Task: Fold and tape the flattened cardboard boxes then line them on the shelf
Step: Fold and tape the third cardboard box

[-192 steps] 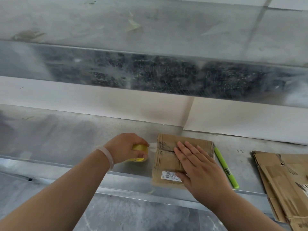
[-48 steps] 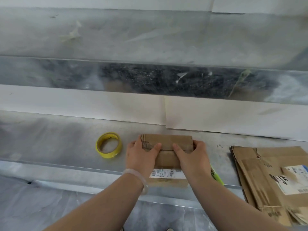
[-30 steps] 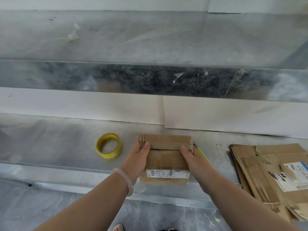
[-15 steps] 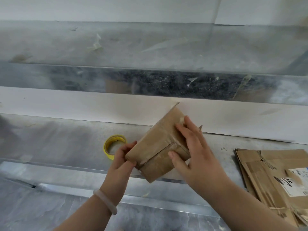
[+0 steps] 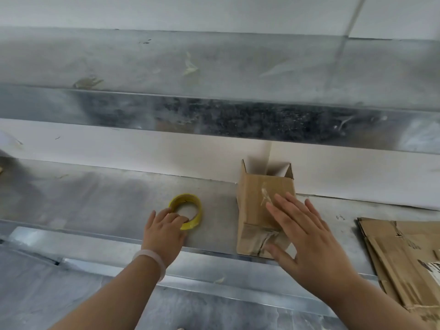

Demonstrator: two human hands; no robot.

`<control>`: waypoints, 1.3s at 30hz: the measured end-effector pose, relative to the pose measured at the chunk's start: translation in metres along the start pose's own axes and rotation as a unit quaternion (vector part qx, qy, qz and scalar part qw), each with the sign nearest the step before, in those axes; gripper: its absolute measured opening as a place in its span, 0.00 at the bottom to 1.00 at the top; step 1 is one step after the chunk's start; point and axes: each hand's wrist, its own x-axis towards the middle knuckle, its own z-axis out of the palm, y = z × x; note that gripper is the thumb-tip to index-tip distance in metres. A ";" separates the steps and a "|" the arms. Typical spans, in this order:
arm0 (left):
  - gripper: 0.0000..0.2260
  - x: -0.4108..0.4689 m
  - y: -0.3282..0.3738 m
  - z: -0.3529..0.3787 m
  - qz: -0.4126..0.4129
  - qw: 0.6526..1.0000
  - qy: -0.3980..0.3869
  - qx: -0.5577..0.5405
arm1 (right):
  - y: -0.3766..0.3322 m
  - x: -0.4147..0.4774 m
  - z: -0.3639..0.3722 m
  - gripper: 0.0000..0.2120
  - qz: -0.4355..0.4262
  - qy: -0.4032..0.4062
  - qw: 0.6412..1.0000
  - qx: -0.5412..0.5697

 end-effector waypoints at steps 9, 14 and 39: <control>0.10 -0.011 0.058 -0.070 0.169 0.961 0.135 -0.171 | -0.066 0.049 -0.022 0.29 0.043 0.016 0.992 0.115; 0.10 -0.012 0.082 -0.104 0.190 0.947 0.166 -0.199 | -0.079 0.060 -0.018 0.19 0.106 0.105 0.970 0.193; 0.13 -0.008 0.082 -0.159 0.226 0.934 -0.039 -0.272 | -0.068 0.061 -0.059 0.05 0.292 0.007 0.723 0.626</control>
